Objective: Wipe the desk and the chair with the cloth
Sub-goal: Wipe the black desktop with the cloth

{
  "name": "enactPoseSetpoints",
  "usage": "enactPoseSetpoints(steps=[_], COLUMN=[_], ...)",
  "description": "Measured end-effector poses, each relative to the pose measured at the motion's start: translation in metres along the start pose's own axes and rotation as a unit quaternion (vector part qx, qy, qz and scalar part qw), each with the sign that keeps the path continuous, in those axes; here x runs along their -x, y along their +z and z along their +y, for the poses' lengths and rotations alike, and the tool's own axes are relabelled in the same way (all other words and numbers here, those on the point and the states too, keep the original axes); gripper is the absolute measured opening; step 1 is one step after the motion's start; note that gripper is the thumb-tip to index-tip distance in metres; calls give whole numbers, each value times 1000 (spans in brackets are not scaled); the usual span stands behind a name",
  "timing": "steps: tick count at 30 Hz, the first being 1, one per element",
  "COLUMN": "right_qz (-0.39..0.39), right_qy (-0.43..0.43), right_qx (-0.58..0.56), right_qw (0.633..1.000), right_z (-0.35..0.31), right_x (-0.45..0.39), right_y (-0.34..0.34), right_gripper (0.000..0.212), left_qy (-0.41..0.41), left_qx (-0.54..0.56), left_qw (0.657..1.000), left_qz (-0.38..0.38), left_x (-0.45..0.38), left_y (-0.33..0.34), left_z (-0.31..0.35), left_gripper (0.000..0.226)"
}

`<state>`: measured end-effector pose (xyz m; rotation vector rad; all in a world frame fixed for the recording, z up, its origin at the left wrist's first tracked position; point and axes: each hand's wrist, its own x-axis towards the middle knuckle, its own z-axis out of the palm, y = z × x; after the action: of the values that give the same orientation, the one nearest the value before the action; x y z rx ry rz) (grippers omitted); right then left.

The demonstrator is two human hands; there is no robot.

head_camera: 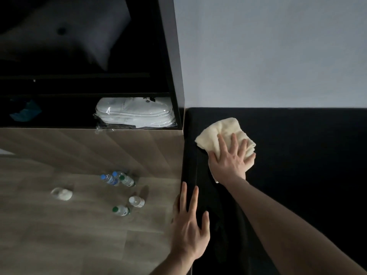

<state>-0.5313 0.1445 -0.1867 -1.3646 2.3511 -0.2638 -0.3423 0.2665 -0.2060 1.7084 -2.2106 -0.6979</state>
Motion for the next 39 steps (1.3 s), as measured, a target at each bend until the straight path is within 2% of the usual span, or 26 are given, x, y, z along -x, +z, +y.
enactPoseSetpoints(steps=[3,8,16,20,26,29,32,35,37,39], right_qz=[-17,-34,-45,-46,-21,-7,3,-1,-4,-10], right_qy=[-58,-110,-141,-105,54,125,195,254,245,184], right_qx=[-11,5,35,34,28,38,43,27,29,45], right_qw=[998,993,988,993,998,991,980,967,969,982], right_z=[-13,4,62,126,251,292,282,237,206,174], right_x=[8,38,89,103,95,93,86,78,78,81], right_y=[7,4,-6,-36,-94,-113,-111,-98,-86,-71], right_gripper=[69,68,70,70,70,74,74,71,70,69], left_qy=[-9,5,1,-7,-30,-43,-46,-50,-48,-43], left_qx=[11,33,11,-4,-29,-30,-34,-35,-33,-28], left_qw=[1000,999,1000,1000,999,998,998,998,998,998], left_qz=[-11,-7,-15,-23,-23,-31,-31,-28,-25,-21], left_x=[-1,-2,-3,0,0,2,3,4,1,-3], left_y=[-3,-3,-7,-12,-20,-20,-17,-15,-16,-16], left_z=[-7,-11,-12,-6,5,9,13,14,13,10], left_gripper=[73,70,67,67,67,66,66,67,67,67])
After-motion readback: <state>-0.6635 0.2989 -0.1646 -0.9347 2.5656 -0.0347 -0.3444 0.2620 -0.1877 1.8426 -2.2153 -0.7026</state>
